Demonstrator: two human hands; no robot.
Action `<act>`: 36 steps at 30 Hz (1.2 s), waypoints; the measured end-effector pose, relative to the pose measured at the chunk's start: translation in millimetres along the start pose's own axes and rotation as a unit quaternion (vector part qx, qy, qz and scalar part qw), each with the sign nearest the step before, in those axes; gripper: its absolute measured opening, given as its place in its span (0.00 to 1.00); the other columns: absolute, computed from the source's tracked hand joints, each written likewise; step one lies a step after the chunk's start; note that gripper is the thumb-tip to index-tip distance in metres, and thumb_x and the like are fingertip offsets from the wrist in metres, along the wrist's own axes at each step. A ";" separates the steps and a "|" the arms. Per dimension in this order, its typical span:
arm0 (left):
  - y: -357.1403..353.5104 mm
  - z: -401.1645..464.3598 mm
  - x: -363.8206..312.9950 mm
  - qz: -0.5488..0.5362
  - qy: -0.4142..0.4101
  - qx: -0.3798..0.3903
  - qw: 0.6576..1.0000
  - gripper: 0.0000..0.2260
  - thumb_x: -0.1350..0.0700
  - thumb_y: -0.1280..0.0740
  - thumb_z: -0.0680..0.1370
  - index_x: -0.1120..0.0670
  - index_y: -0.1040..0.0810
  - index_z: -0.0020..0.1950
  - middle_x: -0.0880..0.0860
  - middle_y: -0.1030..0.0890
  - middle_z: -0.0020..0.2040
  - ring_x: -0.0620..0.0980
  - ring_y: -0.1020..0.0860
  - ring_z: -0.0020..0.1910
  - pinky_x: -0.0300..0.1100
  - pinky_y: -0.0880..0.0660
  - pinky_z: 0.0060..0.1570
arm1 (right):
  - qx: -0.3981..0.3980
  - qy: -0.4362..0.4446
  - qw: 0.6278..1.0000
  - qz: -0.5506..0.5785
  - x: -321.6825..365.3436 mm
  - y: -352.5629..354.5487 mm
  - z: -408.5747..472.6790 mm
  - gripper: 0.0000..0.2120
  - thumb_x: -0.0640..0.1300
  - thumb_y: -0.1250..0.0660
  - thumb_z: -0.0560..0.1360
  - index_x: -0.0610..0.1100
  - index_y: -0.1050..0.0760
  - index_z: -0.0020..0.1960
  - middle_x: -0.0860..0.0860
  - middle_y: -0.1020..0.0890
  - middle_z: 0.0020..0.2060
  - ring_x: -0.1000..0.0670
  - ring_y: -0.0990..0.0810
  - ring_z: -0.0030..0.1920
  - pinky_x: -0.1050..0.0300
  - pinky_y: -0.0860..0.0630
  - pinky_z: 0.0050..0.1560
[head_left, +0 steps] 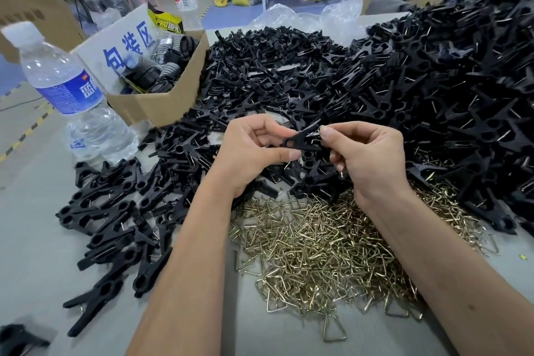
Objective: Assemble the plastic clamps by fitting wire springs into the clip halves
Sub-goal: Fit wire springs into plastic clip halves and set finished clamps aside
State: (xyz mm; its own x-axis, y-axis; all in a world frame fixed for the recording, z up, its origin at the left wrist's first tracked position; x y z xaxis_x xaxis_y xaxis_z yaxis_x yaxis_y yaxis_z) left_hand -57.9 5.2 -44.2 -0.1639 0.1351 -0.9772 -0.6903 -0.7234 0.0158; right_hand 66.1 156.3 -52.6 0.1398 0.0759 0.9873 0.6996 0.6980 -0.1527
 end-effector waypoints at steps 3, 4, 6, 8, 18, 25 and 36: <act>-0.9 -0.2 -0.8 0.003 0.001 -0.010 1.000 0.14 0.71 0.19 0.65 0.56 0.15 0.44 0.58 0.12 0.47 0.56 0.14 0.47 0.46 0.16 0.46 | -0.005 0.004 1.000 -0.008 -1.0 -0.1 -0.2 0.05 0.37 0.21 0.72 0.43 0.13 0.38 0.48 0.18 0.29 0.54 0.24 0.27 0.64 0.30 0.25; -1.4 -0.3 -0.8 0.002 0.002 -0.012 1.000 0.14 0.70 0.19 0.65 0.56 0.15 0.44 0.59 0.12 0.47 0.57 0.14 0.47 0.47 0.16 0.46 | -0.007 0.004 1.000 -0.010 -1.1 0.2 -0.2 0.05 0.38 0.21 0.72 0.43 0.13 0.39 0.48 0.18 0.29 0.54 0.24 0.27 0.64 0.30 0.25; -2.7 -0.8 -0.6 0.001 0.004 -0.012 1.000 0.14 0.69 0.19 0.64 0.58 0.16 0.45 0.59 0.12 0.47 0.57 0.14 0.47 0.48 0.16 0.47 | -0.009 0.000 1.000 -0.008 -1.0 1.2 -0.2 0.05 0.38 0.21 0.72 0.43 0.13 0.39 0.49 0.18 0.28 0.54 0.25 0.27 0.64 0.31 0.25; -3.5 -1.1 -0.1 0.004 0.007 -0.013 1.000 0.14 0.68 0.19 0.64 0.60 0.17 0.46 0.60 0.13 0.47 0.58 0.14 0.46 0.49 0.16 0.47 | -0.006 -0.008 1.000 0.001 -1.3 1.2 -0.6 0.05 0.38 0.21 0.72 0.44 0.13 0.38 0.49 0.18 0.28 0.55 0.25 0.26 0.64 0.31 0.25; -5.9 0.0 -2.6 0.042 -0.013 -0.011 0.999 0.14 0.68 0.18 0.65 0.59 0.15 0.46 0.60 0.13 0.47 0.62 0.14 0.47 0.54 0.16 0.51 | 0.016 -0.023 1.000 -0.001 -2.3 -2.3 -2.6 0.05 0.37 0.22 0.73 0.43 0.14 0.39 0.48 0.18 0.30 0.54 0.24 0.27 0.64 0.31 0.24; -2.0 -0.2 -7.3 0.008 -0.041 -0.016 0.999 0.15 0.67 0.17 0.64 0.56 0.14 0.46 0.59 0.13 0.46 0.54 0.16 0.44 0.44 0.18 0.48 | 0.118 -0.066 0.989 0.058 1.7 -13.5 -5.3 0.07 0.40 0.26 0.77 0.39 0.13 0.42 0.41 0.14 0.40 0.47 0.16 0.36 0.57 0.18 0.35; -11.0 -3.4 -9.9 -0.071 -0.031 0.055 0.996 0.14 0.63 0.18 0.62 0.49 0.14 0.42 0.65 0.17 0.49 0.62 0.18 0.52 0.56 0.19 0.55 | 0.350 -0.247 0.880 0.206 -7.3 -31.6 -20.9 0.18 0.44 0.24 0.71 0.43 0.15 0.60 0.43 0.17 0.42 0.50 0.15 0.36 0.64 0.18 0.30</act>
State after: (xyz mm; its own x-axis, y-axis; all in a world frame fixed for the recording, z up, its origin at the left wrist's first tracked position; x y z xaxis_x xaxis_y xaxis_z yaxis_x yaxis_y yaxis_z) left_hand -46.3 9.5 -35.4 -0.0996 0.2742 -0.9565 -0.7817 -0.6164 -0.0953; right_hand 57.6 118.8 -55.9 -0.1621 0.6047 0.7798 0.0349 0.7932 -0.6079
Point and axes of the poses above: each hand's wrist, its own z-axis towards the middle knuckle, its own y-axis out of the back of the hand, x = y × z, the point moved 7 cm from there along z, towards the middle knuckle
